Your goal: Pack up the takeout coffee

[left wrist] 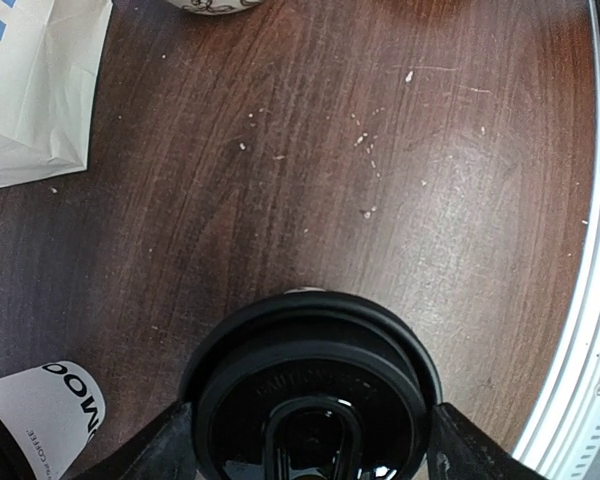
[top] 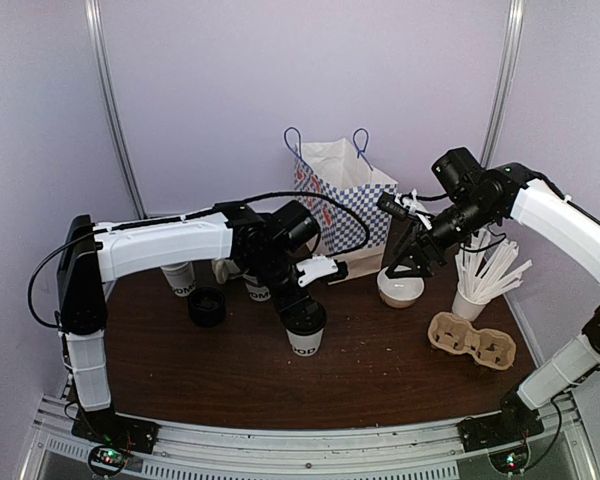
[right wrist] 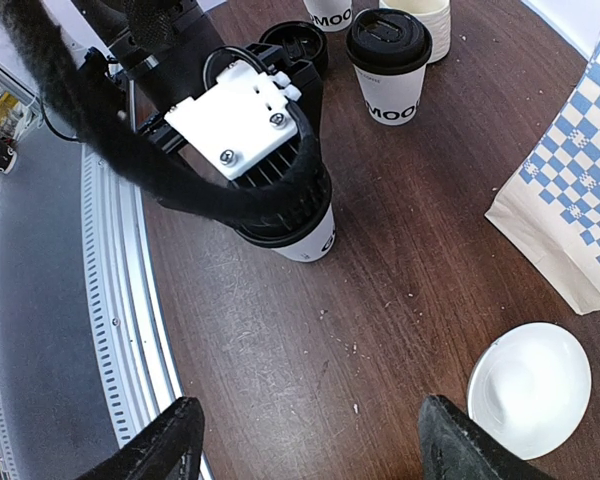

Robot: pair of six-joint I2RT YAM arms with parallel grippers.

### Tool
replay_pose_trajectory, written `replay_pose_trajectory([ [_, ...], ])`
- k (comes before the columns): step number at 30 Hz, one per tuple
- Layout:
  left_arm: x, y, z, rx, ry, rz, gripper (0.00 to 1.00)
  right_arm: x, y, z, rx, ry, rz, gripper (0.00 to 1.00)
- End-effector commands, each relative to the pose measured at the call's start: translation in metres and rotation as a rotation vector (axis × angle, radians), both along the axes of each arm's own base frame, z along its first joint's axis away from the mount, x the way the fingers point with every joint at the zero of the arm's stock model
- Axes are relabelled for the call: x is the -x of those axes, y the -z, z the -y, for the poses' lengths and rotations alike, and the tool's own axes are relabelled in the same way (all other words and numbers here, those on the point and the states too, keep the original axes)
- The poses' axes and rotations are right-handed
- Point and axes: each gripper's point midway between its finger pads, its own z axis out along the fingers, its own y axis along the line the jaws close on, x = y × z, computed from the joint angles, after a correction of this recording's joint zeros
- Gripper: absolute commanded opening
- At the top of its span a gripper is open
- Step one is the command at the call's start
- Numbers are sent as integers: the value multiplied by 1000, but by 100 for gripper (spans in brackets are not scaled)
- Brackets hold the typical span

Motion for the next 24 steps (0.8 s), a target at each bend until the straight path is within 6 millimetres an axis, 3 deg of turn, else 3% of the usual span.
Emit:
replay_pose_trajectory([
  [1, 0, 16, -7, -63, 10, 6, 82, -1, -1, 1, -12, 1, 7, 77],
  [8, 1, 16, -6, -69, 22, 20, 80, -1, -2, 1, -14, 0, 7, 77],
  [14, 5, -8, -9, -37, 7, 28, 73, 0, -2, 0, -17, -1, 7, 77],
  [18, 8, -31, -25, -31, -32, 58, 72, -1, -2, -1, -21, -4, -1, 77],
  [21, 10, -44, -48, -54, -81, 90, 72, -2, -1, -3, -24, -8, -12, 77],
  [24, 9, -44, -80, -95, -183, 99, 72, -3, -2, -5, -29, -13, -19, 77],
])
